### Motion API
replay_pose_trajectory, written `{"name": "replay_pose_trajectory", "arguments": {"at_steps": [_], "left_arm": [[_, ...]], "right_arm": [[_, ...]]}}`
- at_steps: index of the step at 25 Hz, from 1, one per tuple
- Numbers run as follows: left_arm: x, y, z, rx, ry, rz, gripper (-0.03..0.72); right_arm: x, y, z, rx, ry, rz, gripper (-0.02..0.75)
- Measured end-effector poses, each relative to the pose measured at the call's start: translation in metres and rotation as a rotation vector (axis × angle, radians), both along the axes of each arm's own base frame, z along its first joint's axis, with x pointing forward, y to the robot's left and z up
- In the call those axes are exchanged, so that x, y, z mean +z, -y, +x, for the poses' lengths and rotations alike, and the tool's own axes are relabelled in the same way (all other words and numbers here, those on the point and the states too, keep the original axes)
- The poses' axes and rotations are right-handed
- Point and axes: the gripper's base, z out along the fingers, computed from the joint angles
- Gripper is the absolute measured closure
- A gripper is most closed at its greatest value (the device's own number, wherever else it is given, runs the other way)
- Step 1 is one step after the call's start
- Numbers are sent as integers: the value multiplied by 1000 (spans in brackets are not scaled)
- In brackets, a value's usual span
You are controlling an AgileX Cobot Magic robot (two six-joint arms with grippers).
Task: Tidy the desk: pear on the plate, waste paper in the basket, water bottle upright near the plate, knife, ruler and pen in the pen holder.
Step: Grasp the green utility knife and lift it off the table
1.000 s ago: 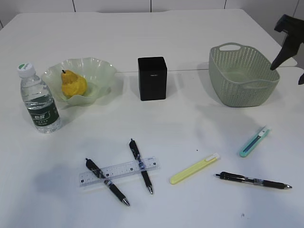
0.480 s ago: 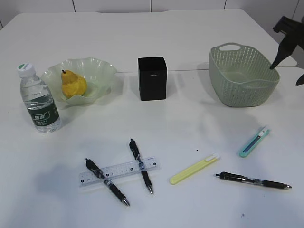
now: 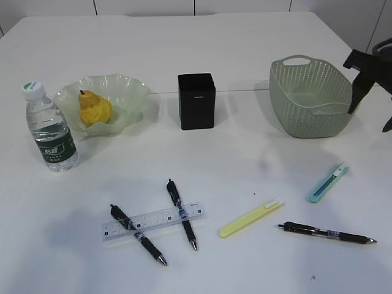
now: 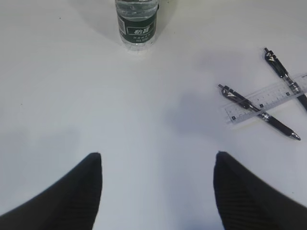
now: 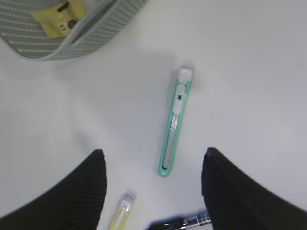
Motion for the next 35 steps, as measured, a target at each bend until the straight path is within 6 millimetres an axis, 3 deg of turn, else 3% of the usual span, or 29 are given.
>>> {"name": "replay_pose_trajectory", "arguments": {"at_steps": [10, 20, 35], "left_arm": [[0, 0, 0, 1, 5, 3, 179], [1, 0, 1, 1, 10, 4, 197], [1, -1, 1, 1, 13, 6, 200]], "right_arm": [[-1, 2, 28, -50, -138, -40, 245], [-47, 1, 42, -79, -295, -35, 245], [-76, 1, 52, -78, -328, -36, 245]]}}
